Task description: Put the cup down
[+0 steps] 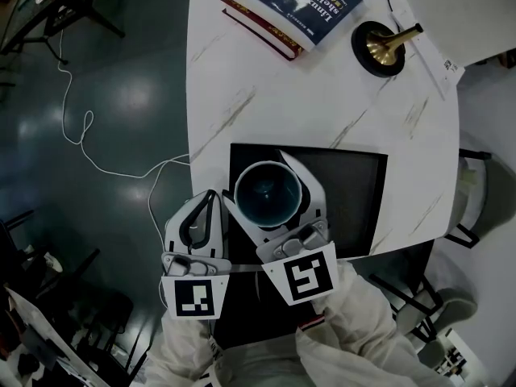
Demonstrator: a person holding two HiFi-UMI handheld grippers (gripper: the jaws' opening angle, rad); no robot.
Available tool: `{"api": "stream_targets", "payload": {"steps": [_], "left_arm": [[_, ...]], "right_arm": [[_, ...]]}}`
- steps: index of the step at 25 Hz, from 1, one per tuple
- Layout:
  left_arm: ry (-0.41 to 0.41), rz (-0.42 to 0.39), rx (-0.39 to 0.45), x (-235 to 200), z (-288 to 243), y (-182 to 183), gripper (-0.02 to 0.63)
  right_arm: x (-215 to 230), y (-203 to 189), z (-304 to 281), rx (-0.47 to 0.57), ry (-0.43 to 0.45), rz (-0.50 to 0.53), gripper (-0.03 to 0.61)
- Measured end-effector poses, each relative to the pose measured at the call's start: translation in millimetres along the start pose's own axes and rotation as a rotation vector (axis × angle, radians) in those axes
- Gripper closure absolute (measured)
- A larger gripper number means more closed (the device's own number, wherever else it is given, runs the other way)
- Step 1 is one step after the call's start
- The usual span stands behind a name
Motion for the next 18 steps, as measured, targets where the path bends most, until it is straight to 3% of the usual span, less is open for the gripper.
{"api": "stream_targets", "payload": {"steps": [18], "left_arm": [[0.005,0.004,-0.005,5.5,4.3,-2.9,0.601]], "right_arm": [[-0.2,-2.3,2.8,-0.004,0.002,-0.006,0.195]]}}
Point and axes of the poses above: the fingertips, and each gripper's own axes: z backward along the fingers, x to its right, y out of its top, the point moved 6 cm from there along z, backward along the fingers, and after that the axes turned 6 degrees about -x, right-handed, at the moved point
